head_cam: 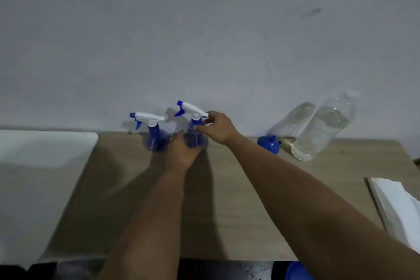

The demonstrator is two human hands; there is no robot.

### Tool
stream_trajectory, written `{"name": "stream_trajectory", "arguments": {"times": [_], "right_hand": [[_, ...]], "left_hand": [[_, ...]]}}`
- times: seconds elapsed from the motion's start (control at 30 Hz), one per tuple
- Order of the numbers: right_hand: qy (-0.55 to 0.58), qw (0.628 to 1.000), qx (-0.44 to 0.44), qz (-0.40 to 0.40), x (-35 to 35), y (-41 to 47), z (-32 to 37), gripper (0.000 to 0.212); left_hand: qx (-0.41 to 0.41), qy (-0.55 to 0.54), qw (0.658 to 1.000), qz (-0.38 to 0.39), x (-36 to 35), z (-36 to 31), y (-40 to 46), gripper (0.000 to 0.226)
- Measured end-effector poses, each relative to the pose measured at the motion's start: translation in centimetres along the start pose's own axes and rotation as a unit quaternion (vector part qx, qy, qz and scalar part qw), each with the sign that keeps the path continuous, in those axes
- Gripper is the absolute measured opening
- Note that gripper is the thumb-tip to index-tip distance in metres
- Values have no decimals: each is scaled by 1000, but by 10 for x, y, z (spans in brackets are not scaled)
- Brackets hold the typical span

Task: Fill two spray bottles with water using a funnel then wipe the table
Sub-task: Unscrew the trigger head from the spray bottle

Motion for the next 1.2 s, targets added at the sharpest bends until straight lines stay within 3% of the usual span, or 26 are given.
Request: {"name": "stream_trajectory", "arguments": {"times": [0.13, 0.3, 0.47, 0.67, 0.93, 1.2], "right_hand": [[59, 997, 14, -43, -24, 7, -5, 32], [95, 993, 48, -56, -27, 3, -14, 30], [97, 993, 34, -64, 15, -26, -31, 25], [103, 990, -11, -99, 88, -96, -80, 22], [127, 984, -24, -122, 160, -188, -150, 24], [168, 980, -21, -101, 178, -221, -165, 36]], "left_hand": [[24, -71, 997, -1, -14, 11, 29, 56], [15, -80, 997, -14, -28, 8, 33, 43], [-14, -36, 999, 2, -36, -28, -14, 34], [36, -72, 996, 47, -85, -59, -104, 16], [36, -126, 986, 99, -141, -76, -210, 44], [29, -100, 993, 61, -156, -72, -257, 41]]}}
Point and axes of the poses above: each hand's wrist, its own y-axis towards the middle knuckle, its own x-axis out of the back of the hand, z = x × y, the point moved 2 cm from there along y, towards the middle knuckle, and after that the axes turned 13 degrees about -z, right-handed, at the moved point
